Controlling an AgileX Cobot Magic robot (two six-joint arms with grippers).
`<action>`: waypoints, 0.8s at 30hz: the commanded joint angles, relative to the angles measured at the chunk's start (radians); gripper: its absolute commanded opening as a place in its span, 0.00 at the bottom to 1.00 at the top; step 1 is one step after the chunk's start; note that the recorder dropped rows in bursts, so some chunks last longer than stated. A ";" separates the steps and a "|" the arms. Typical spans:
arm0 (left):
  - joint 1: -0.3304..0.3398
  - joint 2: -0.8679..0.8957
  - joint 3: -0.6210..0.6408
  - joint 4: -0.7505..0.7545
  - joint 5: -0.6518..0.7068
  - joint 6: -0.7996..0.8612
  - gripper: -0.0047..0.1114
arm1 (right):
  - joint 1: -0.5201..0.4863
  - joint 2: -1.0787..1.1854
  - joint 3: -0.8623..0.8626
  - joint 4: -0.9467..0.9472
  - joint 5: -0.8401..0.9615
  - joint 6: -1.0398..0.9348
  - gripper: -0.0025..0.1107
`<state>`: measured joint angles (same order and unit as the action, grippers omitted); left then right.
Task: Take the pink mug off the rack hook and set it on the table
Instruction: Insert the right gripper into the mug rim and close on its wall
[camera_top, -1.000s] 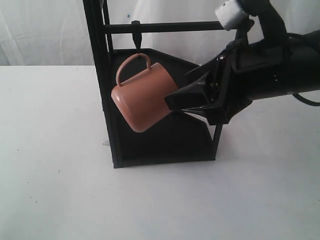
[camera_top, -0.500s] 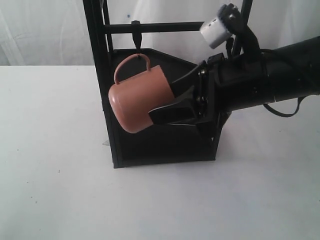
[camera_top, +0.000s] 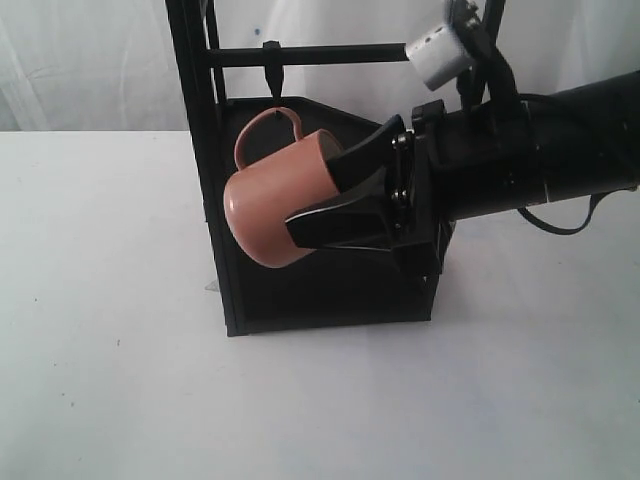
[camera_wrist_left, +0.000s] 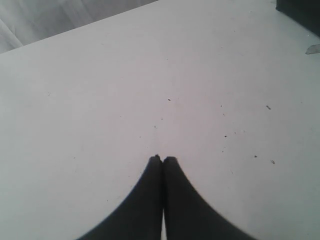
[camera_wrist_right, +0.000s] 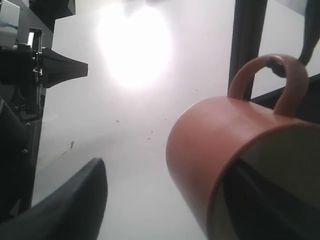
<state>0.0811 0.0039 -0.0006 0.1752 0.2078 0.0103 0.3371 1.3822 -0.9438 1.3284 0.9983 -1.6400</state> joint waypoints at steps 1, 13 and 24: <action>-0.008 -0.004 0.001 -0.003 -0.001 -0.010 0.04 | 0.001 -0.002 0.009 0.017 -0.010 -0.012 0.49; -0.008 -0.004 0.001 -0.003 -0.001 -0.010 0.04 | 0.001 -0.002 0.009 0.019 -0.013 -0.012 0.41; -0.008 -0.004 0.001 -0.003 -0.001 -0.010 0.04 | 0.005 -0.002 0.009 0.029 -0.037 -0.003 0.30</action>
<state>0.0811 0.0039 -0.0006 0.1752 0.2078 0.0103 0.3412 1.3822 -0.9438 1.3425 0.9640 -1.6400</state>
